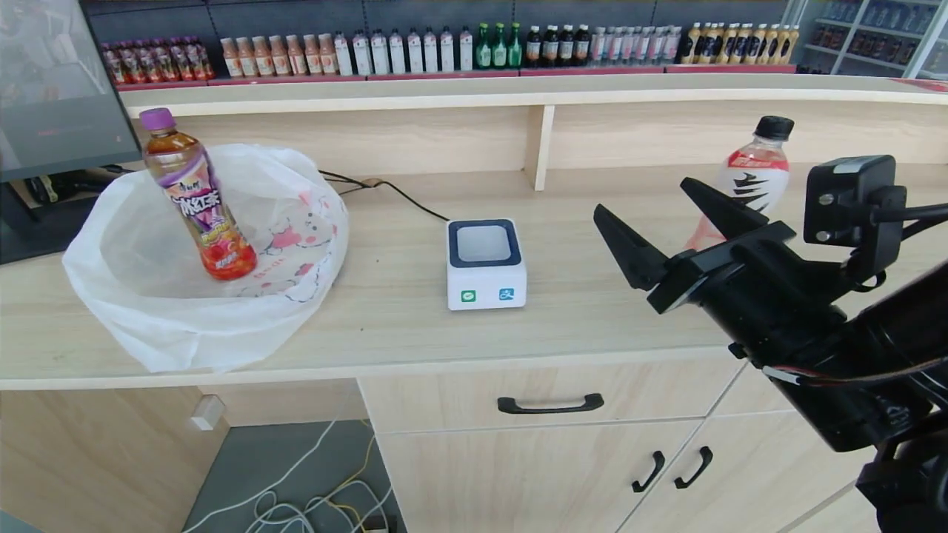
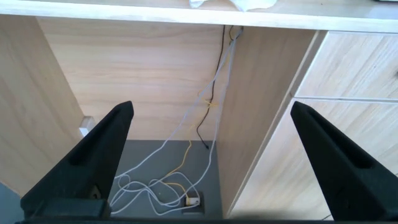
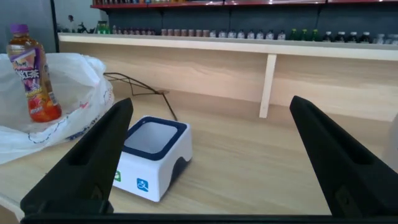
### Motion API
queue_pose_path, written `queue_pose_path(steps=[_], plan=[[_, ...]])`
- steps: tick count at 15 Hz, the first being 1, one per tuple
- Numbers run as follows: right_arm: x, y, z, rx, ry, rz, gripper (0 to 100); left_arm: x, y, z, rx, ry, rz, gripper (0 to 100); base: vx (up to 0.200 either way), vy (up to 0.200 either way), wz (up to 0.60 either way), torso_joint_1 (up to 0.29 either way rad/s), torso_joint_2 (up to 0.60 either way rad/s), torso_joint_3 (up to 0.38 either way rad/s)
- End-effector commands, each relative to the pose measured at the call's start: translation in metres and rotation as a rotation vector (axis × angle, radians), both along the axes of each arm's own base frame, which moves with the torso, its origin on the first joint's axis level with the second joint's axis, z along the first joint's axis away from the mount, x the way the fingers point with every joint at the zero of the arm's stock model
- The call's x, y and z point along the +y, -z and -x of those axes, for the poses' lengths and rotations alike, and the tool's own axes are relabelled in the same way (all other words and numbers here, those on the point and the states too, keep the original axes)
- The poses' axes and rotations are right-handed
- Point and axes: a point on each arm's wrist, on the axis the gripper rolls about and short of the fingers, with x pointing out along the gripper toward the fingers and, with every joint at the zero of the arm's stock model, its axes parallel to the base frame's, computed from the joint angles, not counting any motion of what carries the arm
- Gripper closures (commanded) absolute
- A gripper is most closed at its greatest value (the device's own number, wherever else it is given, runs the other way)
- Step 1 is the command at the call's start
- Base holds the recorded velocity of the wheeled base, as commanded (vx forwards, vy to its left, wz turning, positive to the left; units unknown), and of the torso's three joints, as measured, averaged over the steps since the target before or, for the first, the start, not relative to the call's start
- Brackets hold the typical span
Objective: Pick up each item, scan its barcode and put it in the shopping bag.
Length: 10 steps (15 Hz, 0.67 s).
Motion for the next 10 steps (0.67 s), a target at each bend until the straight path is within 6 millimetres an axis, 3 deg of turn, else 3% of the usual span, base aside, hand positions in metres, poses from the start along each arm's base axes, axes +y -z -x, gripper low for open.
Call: queue_pose_path(steps=[1, 6, 10], plan=[[-0.0008, -0.0016, 0.0011, -0.006, 0.0, -0.004, 0, 0.0, 0.0, 0.0, 0.0, 0.0, 0.0, 0, 0.0, -0.2, 0.0, -0.002, 0.0, -0.002], [-0.0024, -0.0015, 0.0034, -0.004, 0.0, -0.003, 0, 0.0, 0.0, 0.0, 0.0, 0.0, -0.001, 0, 0.0, -0.2, 0.0, 0.002, 0.0, 0.002], [-0.0033, -0.0008, 0.0026, -0.002, 0.005, -0.001, 0, 0.0, 0.0, 0.0, 0.0, 0.0, -0.001, 0, 0.0, 0.0, 0.0, 0.0, 0.0, 0.0]])
